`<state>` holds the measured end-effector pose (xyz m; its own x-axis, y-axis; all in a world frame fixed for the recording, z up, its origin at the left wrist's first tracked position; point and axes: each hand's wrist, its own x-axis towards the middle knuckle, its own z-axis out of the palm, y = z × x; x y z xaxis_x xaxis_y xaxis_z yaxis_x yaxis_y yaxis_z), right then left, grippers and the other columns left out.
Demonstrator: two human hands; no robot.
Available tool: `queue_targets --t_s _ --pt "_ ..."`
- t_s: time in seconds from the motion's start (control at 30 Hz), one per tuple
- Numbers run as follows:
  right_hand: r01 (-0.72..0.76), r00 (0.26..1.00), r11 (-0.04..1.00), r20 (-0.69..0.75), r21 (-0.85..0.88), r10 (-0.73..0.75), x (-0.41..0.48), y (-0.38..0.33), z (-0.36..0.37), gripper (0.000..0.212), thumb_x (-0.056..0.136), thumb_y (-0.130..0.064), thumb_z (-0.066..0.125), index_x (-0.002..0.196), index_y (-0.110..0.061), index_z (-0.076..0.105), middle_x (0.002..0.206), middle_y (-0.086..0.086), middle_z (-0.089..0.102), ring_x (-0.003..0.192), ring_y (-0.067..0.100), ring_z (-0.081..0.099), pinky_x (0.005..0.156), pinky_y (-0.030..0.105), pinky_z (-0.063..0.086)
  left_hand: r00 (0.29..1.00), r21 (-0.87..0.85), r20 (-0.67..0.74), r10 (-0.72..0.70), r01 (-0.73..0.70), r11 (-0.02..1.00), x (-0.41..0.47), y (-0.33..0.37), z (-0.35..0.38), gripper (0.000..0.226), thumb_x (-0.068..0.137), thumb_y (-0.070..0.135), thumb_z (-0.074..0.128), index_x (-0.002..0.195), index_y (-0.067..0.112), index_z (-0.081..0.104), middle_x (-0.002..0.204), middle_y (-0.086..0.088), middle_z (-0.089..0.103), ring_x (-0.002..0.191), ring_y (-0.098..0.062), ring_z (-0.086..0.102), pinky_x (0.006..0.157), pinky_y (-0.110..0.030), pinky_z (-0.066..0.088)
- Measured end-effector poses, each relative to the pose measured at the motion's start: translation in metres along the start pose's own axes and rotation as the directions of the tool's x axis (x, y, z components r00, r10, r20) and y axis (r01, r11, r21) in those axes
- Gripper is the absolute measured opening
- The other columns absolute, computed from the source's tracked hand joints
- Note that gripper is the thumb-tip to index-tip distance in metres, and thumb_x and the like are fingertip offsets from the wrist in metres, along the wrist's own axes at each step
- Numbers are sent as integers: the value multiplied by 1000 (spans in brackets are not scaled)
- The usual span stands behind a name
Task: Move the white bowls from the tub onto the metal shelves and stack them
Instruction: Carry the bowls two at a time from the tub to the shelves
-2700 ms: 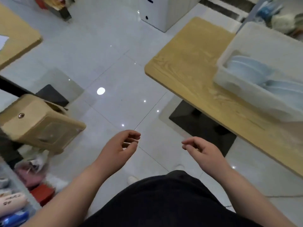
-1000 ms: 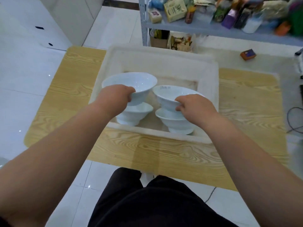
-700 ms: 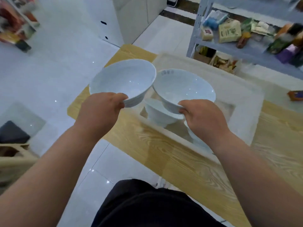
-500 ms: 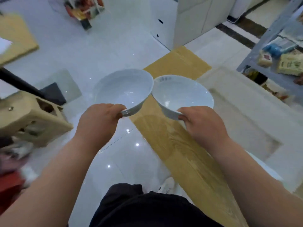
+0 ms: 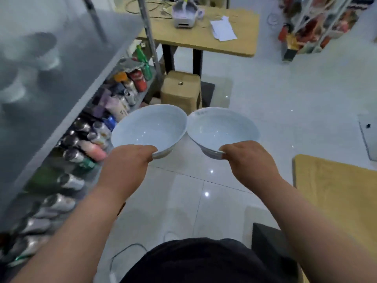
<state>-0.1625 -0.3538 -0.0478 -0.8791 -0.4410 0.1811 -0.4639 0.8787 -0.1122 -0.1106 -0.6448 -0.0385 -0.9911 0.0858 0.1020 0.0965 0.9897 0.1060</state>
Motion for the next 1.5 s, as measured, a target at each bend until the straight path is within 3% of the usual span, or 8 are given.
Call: queue_targets --t_s 0.13,0.27,0.53,0.7,0.87,1.07,1.4,1.5 --pt "210 978 975 -7 70 -210 83 -70 21 23 76 -1 72 87 -21 72 66 -3 66 60 25 58 50 24 34 972 7 -62 -229 229 973 -33 -75 -15 14 84 15 51 77 25 58 62 5 57 61 -23 53 46 -32 40" --pt "452 891 884 -15 117 -454 155 -134 45 20 79 -5 71 91 -21 72 67 -3 66 62 25 59 52 26 42 895 -2 -92 -437 438 899 -64 -125 -27 11 77 17 58 83 23 66 65 4 62 64 -24 56 47 -29 36" --pt "814 573 556 -70 169 -817 281 -261 98 32 60 -3 83 85 -18 71 67 -2 67 59 29 61 51 23 41 591 39 -140 -795 805 592 -100 -203 -21 19 75 7 66 80 25 64 68 6 61 65 -24 57 51 -30 48" --pt "933 341 330 -66 143 -938 336 -326 127 35 51 -7 82 82 -20 72 67 -1 69 60 31 63 55 27 47 425 86 -104 -899 904 418 -106 -232 -22 20 70 7 67 83 22 63 70 1 64 65 -29 62 54 -29 47" --pt "971 197 182 -81 156 -977 360 -368 156 42 46 -1 77 85 -17 74 68 5 69 61 35 62 56 33 52 262 185 -37 -964 950 251 -117 -248 -3 26 64 5 70 76 23 56 62 -2 62 57 -29 61 50 -29 43" --pt "975 108 73 -162 208 -981 365 -390 179 55 40 3 82 92 -16 76 76 5 71 65 33 65 70 35 54 277 220 -140 -951 945 243 -131 -264 18 36 49 -2 78 78 19 70 57 -3 63 49 -28 60 52 -28 43" --pt "959 159 144 -42 245 -986 357 -412 203 76 26 3 86 98 -17 76 89 3 74 81 29 70 87 40 51 352 147 -138 -926 931 333 -163 -309 43 48 62 -5 66 103 20 68 84 3 69 79 -26 66 72 -32 38" --pt "961 159 144 -44 238 -986 359 -417 208 64 42 9 81 100 -15 75 92 5 74 90 27 71 99 48 45 363 113 -129 -923 930 350 -167 -319 46 51 66 -4 66 110 21 66 96 3 70 90 -24 65 81 -34 39"
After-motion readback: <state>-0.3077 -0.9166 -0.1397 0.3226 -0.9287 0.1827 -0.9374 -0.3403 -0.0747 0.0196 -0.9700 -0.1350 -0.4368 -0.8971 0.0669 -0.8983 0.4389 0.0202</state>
